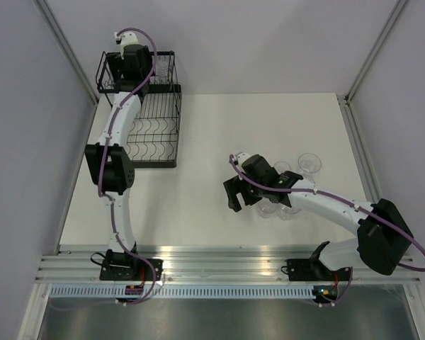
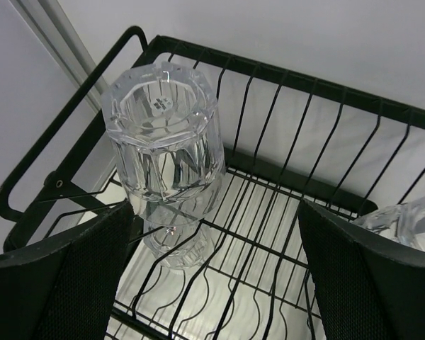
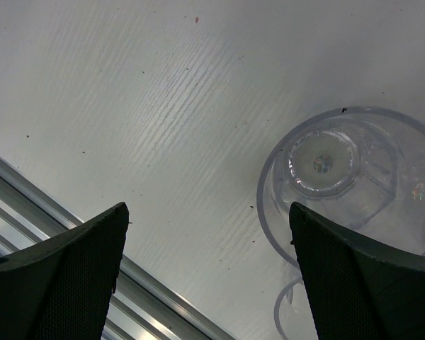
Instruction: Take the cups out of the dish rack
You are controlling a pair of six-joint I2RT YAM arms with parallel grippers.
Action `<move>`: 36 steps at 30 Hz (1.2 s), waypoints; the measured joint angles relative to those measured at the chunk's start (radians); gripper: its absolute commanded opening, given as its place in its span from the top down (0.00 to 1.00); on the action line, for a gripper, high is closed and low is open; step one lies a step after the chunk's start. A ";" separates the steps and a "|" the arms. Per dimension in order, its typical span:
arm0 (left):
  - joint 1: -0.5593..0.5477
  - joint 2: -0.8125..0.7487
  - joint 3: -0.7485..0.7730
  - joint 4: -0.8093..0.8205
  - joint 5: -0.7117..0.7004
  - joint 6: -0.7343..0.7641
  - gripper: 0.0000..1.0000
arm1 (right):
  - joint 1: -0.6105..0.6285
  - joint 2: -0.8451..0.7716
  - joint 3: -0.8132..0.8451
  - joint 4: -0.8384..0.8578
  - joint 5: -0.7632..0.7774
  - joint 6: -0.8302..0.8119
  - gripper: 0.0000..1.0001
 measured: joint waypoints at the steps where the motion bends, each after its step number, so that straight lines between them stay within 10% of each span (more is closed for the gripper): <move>1: 0.002 0.010 0.000 0.001 -0.004 0.000 0.00 | 0.000 0.002 0.000 0.000 0.000 0.000 0.02; 27: 0.074 0.159 0.040 0.289 -0.014 0.016 0.01 | 0.000 0.127 0.021 -0.021 0.001 0.000 0.02; 36: 0.108 0.165 0.042 0.315 0.047 0.007 0.48 | 0.000 0.138 0.021 -0.027 0.001 0.000 0.02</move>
